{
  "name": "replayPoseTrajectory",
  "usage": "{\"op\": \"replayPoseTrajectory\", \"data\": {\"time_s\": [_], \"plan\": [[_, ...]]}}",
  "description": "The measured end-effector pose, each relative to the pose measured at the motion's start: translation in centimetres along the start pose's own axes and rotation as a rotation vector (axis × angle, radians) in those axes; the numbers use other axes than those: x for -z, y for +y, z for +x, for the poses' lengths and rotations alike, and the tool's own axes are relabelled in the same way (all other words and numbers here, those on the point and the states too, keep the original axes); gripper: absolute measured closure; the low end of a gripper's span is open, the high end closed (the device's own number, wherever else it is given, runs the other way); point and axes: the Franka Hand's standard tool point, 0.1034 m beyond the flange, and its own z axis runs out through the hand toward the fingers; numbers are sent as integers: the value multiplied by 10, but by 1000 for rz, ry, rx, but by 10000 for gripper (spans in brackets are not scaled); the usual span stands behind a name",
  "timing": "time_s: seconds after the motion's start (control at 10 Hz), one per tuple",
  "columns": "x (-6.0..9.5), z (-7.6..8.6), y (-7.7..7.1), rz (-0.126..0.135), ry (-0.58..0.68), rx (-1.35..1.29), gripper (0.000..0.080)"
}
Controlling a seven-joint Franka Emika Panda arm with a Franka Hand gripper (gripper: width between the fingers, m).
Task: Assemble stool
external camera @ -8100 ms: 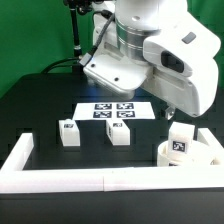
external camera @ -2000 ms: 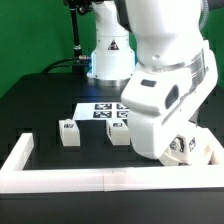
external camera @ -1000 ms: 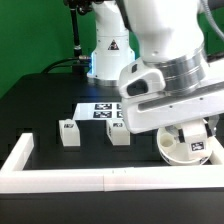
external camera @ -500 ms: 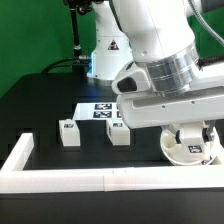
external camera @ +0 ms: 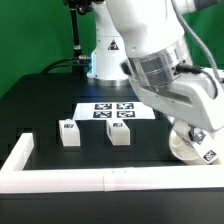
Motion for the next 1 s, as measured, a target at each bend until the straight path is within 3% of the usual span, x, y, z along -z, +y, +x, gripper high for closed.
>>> {"op": "replayPoseTrajectory", "data": {"time_s": [0.2, 0.6, 0.8, 1.0], "plan": [[1, -2, -9, 85, 44, -113, 463], [2, -1, -7, 83, 46, -103, 463], [11, 16, 15, 1, 1, -128, 462], [17, 26, 26, -37, -10, -169, 462]]}}
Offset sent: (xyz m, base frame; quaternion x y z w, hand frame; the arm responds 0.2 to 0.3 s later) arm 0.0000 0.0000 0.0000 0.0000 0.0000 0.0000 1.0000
